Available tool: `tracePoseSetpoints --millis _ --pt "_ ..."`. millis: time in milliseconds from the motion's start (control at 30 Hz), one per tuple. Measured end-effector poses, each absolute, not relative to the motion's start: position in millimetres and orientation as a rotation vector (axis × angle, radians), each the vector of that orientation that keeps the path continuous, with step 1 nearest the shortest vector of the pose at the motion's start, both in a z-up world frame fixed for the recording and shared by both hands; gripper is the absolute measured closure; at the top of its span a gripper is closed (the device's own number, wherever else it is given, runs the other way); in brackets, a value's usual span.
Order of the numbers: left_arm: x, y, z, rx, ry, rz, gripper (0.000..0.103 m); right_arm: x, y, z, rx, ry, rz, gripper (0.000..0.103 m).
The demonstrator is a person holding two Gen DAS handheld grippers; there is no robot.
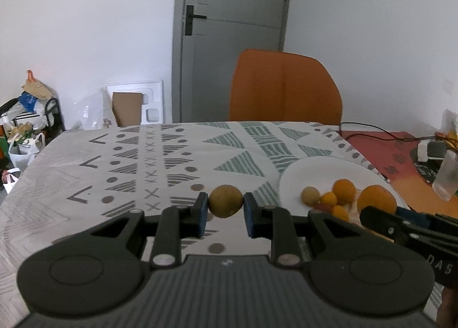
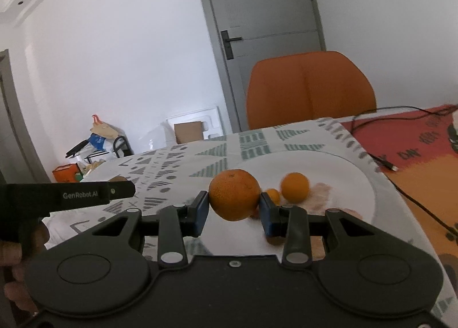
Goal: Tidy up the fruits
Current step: 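Carry the large orange and the yellow-brown fruit to the white plate with both tools, then open both tools over the plate to release the orange and yellow-brown fruit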
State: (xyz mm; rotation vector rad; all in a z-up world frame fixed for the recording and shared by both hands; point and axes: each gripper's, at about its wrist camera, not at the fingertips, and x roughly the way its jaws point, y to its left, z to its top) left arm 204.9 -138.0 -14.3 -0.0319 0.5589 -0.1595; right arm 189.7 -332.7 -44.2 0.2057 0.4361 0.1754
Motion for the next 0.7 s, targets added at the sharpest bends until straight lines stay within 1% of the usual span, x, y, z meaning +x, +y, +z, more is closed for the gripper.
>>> tracePoseSetpoints --millis 267,333,400,700 --pt "203.6 -170.4 -8.9 0.0 0.551 -0.221 0.078 184.8 -357.2 -55.8 0.229 0.45 0.143 0.067" --pt "203.7 -178.3 -8.9 0.009 0.551 -0.238 0.078 183.8 -361.4 -56.1 0.23 0.444 0.151 0.062" --pt "203.9 -184.0 -9.6 0.013 0.553 -0.251 0.078 180.7 -366.6 -54.0 0.233 0.426 0.147 0.059" --pt "206.9 -200.6 -13.1 0.023 0.566 -0.291 0.078 179.0 -396.7 -53.1 0.281 0.402 0.088 0.059"
